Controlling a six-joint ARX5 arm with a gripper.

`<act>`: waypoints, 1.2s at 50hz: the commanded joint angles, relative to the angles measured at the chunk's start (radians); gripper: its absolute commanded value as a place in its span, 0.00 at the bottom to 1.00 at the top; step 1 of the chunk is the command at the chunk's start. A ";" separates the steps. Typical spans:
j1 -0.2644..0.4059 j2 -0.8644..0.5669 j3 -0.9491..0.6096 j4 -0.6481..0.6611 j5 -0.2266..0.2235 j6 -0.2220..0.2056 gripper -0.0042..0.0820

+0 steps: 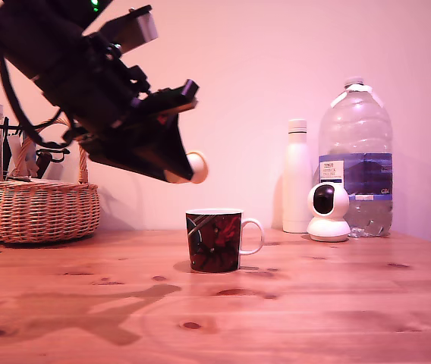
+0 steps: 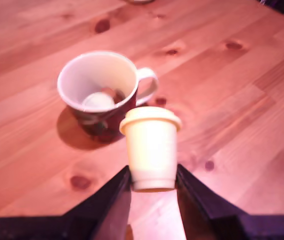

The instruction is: Pick up the coffee capsules from the table one by one and drop them inside the nearest coffee cup

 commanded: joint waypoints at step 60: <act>0.000 -0.070 -0.001 0.010 -0.027 0.024 0.20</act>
